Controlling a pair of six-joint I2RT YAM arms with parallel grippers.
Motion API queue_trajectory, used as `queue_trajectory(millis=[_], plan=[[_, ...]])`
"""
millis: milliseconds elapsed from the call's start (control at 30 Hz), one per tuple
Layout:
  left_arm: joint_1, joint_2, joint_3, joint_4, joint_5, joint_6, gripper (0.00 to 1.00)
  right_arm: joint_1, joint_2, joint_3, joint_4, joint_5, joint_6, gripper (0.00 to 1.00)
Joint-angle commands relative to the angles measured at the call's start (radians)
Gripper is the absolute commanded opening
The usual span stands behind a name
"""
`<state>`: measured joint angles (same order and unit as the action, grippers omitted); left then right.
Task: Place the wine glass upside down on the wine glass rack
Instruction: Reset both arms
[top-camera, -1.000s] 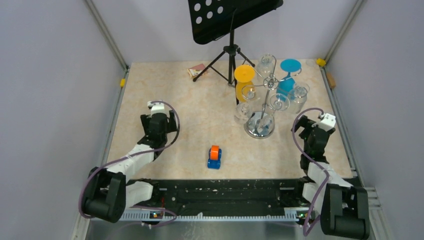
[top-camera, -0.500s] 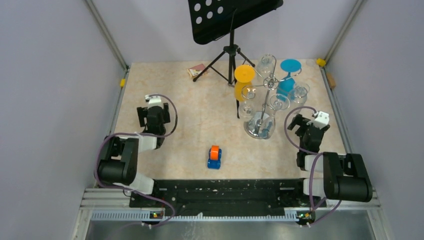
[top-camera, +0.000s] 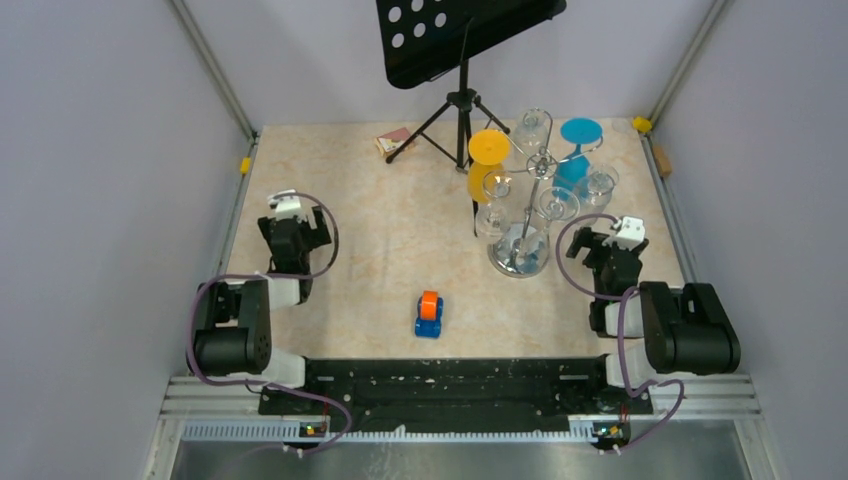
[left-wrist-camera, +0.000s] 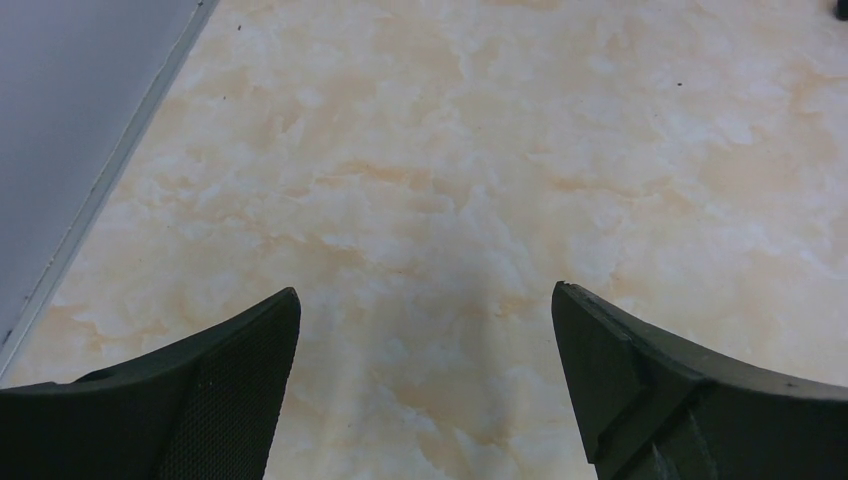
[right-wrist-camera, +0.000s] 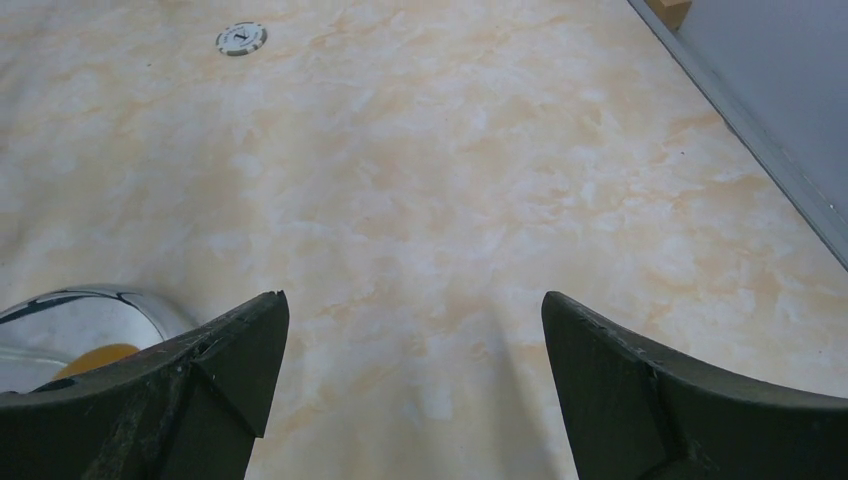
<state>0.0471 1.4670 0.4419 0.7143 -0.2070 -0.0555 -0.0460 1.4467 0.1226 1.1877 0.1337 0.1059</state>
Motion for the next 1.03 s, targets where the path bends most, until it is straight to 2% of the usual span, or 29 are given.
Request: queue_trajectory(millis=[0,33,133,1000], plan=[[0.003,-0.027,-0.11,0.214,0.064,-0.022,0.99,0.02,-0.001,0.043,0.046,-0.01,-0.023,0.99],[0.004,-0.011,-0.136,0.316,0.027,-0.019,0.99,0.02,0.003,0.041,0.055,-0.009,-0.022,0.99],[0.004,-0.025,-0.128,0.278,0.004,-0.038,0.99,0.02,0.0,0.041,0.052,-0.014,-0.027,0.99],[0.002,-0.016,-0.131,0.3,0.021,-0.02,0.99,0.02,0.003,0.04,0.061,-0.012,-0.022,0.99]])
